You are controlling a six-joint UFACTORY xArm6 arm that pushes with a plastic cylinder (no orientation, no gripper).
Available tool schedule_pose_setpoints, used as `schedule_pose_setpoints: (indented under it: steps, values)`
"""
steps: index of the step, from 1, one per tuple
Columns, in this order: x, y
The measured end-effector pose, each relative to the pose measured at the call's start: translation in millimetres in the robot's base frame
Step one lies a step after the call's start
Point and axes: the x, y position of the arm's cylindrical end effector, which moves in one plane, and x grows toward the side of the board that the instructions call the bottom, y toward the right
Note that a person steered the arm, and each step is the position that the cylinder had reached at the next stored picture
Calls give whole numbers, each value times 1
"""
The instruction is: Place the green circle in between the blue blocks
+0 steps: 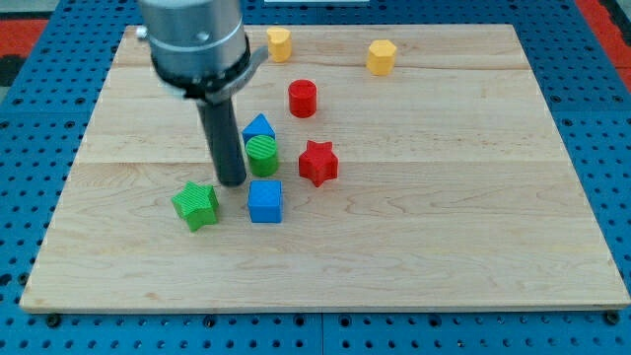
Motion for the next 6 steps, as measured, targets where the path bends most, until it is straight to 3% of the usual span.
schedule_pose_setpoints:
  steps: [1, 2, 3, 4, 6]
  values:
    - [62, 6]
    - [82, 27]
    - [83, 90]
    - [76, 65]
    - [-3, 63]
